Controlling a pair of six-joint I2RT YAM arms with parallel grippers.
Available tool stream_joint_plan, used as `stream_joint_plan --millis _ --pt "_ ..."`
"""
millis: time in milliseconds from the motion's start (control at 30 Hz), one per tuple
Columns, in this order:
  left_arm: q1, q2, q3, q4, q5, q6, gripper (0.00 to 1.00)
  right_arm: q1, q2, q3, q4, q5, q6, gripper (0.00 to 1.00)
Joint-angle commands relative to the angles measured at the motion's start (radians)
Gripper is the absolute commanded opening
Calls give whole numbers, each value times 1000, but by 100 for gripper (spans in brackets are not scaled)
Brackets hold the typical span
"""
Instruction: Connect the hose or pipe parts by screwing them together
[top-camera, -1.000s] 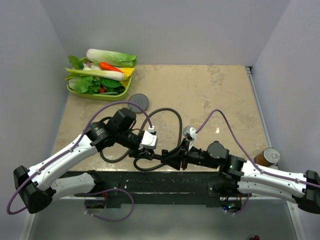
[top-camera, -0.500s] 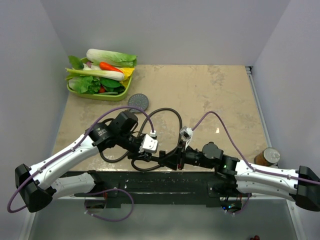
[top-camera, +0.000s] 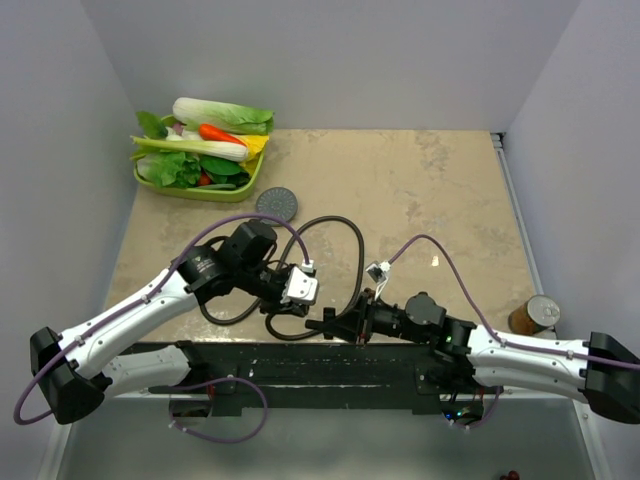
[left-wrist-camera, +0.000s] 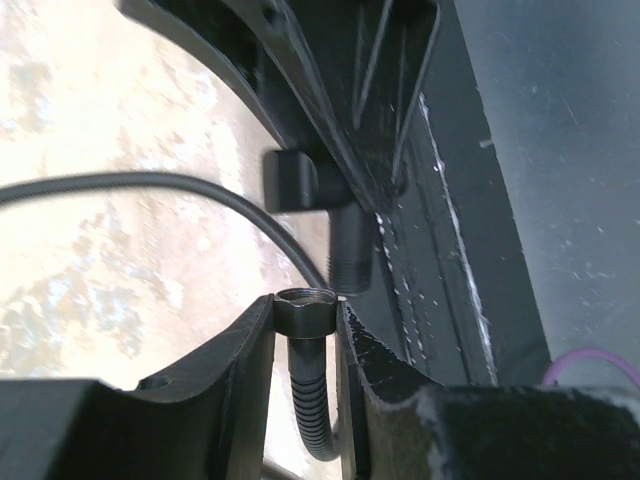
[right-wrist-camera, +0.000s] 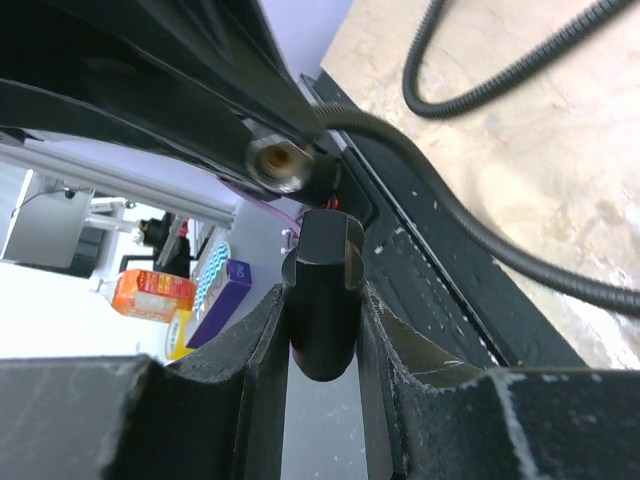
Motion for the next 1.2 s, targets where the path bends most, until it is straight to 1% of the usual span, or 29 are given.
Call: stream_joint_plan --millis 0,133,267,333,400,500,633,1000,1100,1167 --pt "-4 -14 14 115 24 9 0 3 -8 -25 124 52 74 0" --pt "-6 -16 11 108 24 10 0 3 -33 -27 138 66 51 0" --pt "-4 -23 -6 114 21 10 0 5 -146 7 -12 90 -34 0" --pt "-3 -26 -13 125 33 -10 0 5 -215 22 -52 110 -88 0" --pt "-3 -25 -16 127 51 -23 0 3 -231 47 -96 112 -119 0" --pt "-3 -22 -7 125 84 -37 0 3 -194 90 -132 104 -170 0" --pt "-3 -20 0 118 111 -39 0 5 -120 119 -112 76 -203 0" --pt "-3 -25 6 115 136 -40 0 5 -113 116 -83 90 -210 0" --pt "-4 -23 14 125 119 -47 0 3 -87 99 -35 81 -165 0" --pt "-3 -20 17 128 111 -42 0 3 -65 70 41 75 -133 0"
